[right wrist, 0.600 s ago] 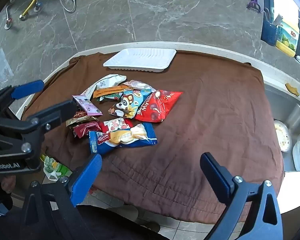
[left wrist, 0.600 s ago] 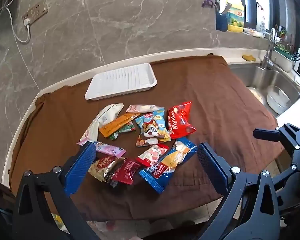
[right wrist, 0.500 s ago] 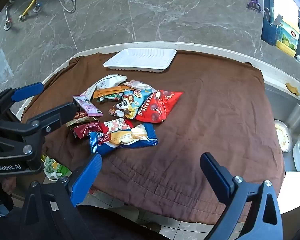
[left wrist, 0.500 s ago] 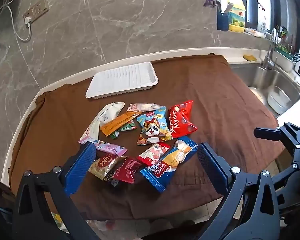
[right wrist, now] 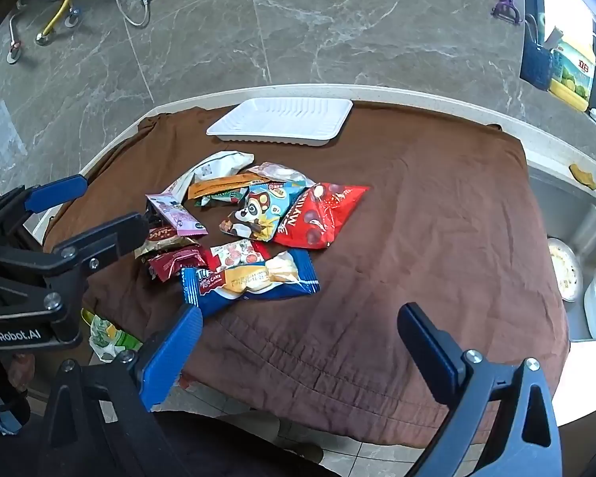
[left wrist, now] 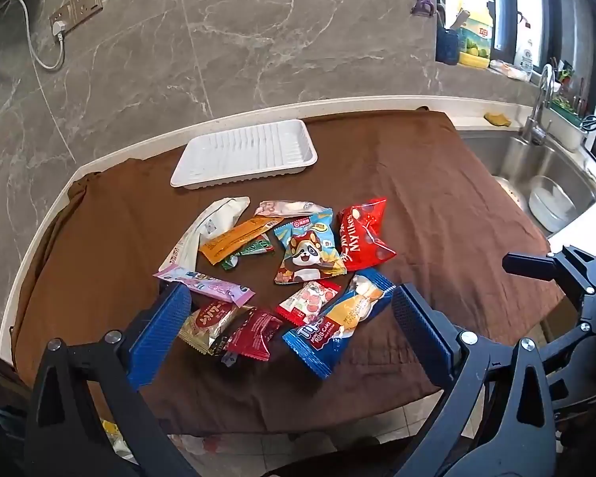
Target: Organize snacks
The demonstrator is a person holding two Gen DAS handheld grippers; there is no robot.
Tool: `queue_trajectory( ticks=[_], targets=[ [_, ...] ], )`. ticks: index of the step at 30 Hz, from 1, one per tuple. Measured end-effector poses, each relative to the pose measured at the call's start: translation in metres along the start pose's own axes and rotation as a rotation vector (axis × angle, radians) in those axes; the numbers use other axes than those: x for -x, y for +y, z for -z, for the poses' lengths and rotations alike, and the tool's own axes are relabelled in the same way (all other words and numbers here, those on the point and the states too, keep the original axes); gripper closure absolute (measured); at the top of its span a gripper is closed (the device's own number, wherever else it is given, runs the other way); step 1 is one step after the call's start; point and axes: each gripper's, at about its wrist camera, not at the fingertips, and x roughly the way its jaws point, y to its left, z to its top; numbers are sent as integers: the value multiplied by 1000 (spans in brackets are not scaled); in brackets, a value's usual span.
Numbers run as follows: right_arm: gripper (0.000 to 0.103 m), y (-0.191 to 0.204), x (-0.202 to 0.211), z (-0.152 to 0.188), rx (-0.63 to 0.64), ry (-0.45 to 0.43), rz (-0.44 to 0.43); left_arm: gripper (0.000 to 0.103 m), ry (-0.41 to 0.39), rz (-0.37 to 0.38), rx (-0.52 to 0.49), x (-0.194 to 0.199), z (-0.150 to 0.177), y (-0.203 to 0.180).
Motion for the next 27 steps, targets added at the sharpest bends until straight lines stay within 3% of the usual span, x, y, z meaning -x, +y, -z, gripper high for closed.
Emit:
queue_trajectory(
  ticks=[27],
  targets=[
    [2,0,1,-3,-23,2,-10,0,2,22,19,0,5,5]
  ],
)
